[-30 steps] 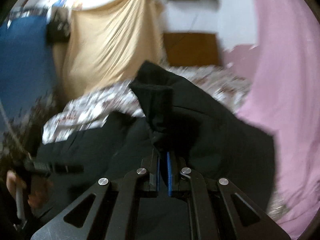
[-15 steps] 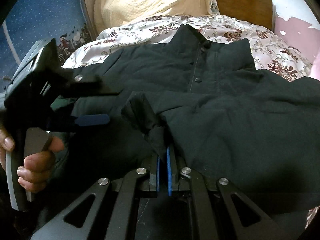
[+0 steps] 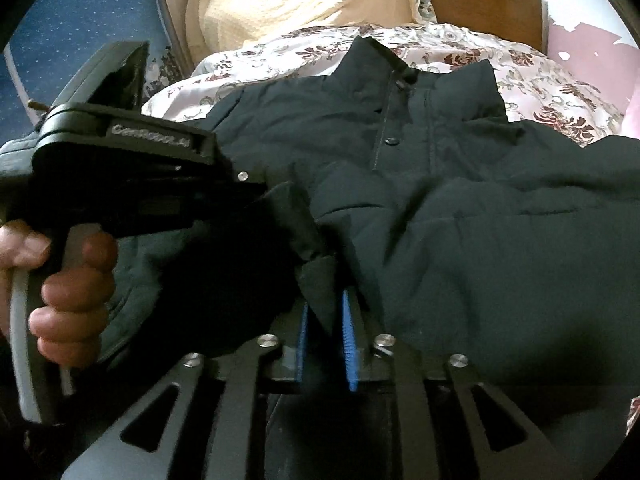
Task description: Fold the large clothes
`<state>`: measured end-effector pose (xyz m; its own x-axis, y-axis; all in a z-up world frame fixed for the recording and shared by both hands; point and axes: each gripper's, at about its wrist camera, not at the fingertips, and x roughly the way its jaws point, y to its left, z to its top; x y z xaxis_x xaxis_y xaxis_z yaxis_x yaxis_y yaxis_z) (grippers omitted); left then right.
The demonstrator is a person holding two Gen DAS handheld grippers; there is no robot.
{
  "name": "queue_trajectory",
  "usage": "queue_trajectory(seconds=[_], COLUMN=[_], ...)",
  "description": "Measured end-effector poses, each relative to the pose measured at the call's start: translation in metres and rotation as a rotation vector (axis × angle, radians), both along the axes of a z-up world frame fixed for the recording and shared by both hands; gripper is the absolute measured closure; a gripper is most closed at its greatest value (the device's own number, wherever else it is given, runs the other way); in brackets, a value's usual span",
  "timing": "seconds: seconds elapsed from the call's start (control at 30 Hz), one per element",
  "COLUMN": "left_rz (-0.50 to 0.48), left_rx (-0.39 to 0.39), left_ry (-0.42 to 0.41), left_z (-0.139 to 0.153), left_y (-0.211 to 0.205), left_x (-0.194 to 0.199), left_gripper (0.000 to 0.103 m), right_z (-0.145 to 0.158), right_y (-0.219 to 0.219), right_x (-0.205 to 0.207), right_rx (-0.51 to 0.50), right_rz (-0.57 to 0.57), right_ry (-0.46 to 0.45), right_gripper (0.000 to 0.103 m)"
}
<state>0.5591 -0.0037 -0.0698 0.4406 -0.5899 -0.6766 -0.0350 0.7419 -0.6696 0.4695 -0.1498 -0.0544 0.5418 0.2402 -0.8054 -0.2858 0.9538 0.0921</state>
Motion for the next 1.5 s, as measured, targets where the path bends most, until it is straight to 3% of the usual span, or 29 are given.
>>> queue_trajectory(seconds=[0.17,0.3,0.43,0.6,0.73,0.83,0.9,1.1,1.23,1.3,1.33,1.37,1.5], left_rz=[0.043,0.079,0.123,0.113,0.096,0.086,0.085,0.098,0.112,0.117,0.13,0.154,0.217], left_rx=[0.058,0.18,0.325,0.442,0.535,0.581,0.594,0.595,0.592,0.578,0.567,0.556,0.522], left_ry=[-0.116,-0.224,-0.261,-0.215,-0.173,-0.163,-0.167,-0.2,-0.174,-0.172,-0.178,-0.187,-0.184], left_z=[0.039,0.079,0.1,0.078,0.046,0.027,0.021,0.015,0.023,0.032,0.038,0.044,0.069], left_y=[0.013,0.037,0.068,0.075,0.064,0.064,0.063,0.063,0.069,0.075,0.081,0.089,0.128], left_x=[-0.007,-0.013,-0.017,-0.013,-0.01,-0.008,-0.008,-0.014,-0.021,-0.029,-0.034,-0.042,-0.072], left_gripper=[0.096,0.096,0.096,0.096,0.096,0.095,0.095,0.091,0.072,0.053,0.036,0.027,0.019], right_z=[0.016,0.042,0.066,0.058,0.017,-0.019,-0.031,-0.043,-0.036,-0.023,-0.013,-0.007,0.02], right_y=[-0.002,-0.01,-0.031,-0.078,-0.128,-0.138,-0.136,-0.132,-0.128,-0.115,-0.101,-0.089,-0.021], right_x=[-0.014,-0.032,-0.037,0.003,0.053,0.068,0.071,0.075,0.068,0.063,0.06,0.057,0.053], right_rx=[0.009,-0.015,-0.095,-0.187,-0.17,-0.188,-0.184,-0.19,-0.21,-0.23,-0.228,-0.227,-0.215], right_rz=[0.027,0.036,-0.027,-0.212,-0.348,-0.34,-0.334,-0.341,-0.358,-0.358,-0.339,-0.319,-0.188], right_ry=[-0.011,-0.095,-0.216,-0.221,-0.088,-0.008,-0.003,-0.012,-0.029,-0.053,-0.072,-0.086,-0.147], right_gripper=[0.065,0.042,0.037,0.037,0.037,0.037,0.037,0.034,0.031,0.027,0.025,0.025,0.023])
